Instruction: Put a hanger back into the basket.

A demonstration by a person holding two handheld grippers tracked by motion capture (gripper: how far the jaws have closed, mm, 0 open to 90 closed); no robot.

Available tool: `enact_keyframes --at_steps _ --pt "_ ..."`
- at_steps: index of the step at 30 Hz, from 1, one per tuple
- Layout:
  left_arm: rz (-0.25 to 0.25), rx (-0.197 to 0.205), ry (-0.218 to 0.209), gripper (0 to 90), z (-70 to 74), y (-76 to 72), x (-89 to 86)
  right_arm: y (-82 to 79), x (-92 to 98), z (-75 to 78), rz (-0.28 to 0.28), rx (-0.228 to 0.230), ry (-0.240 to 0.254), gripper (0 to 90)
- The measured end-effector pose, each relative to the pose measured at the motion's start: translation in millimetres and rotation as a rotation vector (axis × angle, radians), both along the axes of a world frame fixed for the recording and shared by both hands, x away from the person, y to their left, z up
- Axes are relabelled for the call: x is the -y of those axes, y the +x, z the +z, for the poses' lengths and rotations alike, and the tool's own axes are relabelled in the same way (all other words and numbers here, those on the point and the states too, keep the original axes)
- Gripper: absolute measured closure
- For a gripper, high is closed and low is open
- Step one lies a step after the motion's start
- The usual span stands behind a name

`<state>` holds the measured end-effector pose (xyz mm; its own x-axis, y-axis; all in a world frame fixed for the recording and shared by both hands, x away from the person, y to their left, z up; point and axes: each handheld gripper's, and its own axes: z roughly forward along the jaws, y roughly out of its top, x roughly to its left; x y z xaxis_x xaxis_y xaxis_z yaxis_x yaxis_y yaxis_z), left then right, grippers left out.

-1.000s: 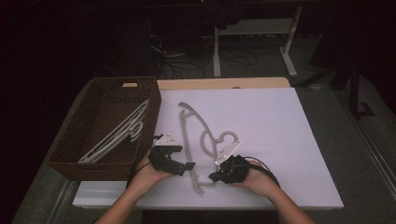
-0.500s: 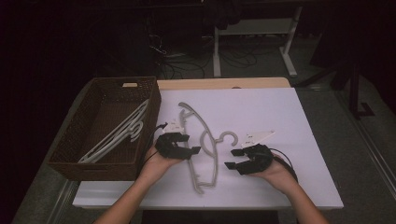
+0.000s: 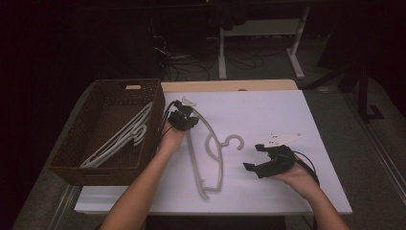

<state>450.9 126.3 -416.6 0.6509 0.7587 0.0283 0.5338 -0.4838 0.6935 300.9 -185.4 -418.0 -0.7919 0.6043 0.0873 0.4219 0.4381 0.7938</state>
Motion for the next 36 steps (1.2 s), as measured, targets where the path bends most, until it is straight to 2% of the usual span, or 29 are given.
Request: enact_keyframes --at_steps 3,10,13,17,19,24,31,34,36 --pt "0.019 -0.034 0.029 90.0 -8.5 19.1 6.4 0.9 1.2 0.9 -0.008 0.003 0.008 14.5" --pt "0.000 -0.082 0.063 90.0 -28.3 30.9 20.9 1.8 4.4 1.5 -0.014 0.008 0.018 14.4" --pt "-0.007 -0.080 0.048 90.0 -32.6 30.9 25.7 1.9 5.4 2.2 -0.017 0.012 0.021 14.4" --pt "-0.049 -0.073 0.039 90.0 -33.5 30.9 36.4 2.1 6.7 3.4 -0.022 0.016 0.026 14.5" --pt "-0.080 -0.080 0.021 90.0 -33.4 30.8 46.5 2.5 7.1 4.0 -0.025 0.019 0.031 14.5" --pt "-0.163 -0.082 0.002 90.0 -33.6 25.4 84.2 2.4 7.0 4.5 -0.025 0.018 0.034 14.5" --pt "-0.275 -0.096 -0.029 90.0 -38.1 9.1 138.0 3.1 8.9 3.8 -0.025 0.021 0.032 14.6" --pt "-0.289 -0.095 -0.031 90.0 -37.8 5.2 146.1 3.0 10.0 4.0 -0.029 0.020 0.034 14.6" --pt "-0.287 -0.105 -0.059 90.0 -33.6 2.8 142.0 2.7 11.0 4.4 -0.031 0.023 0.035 14.6"
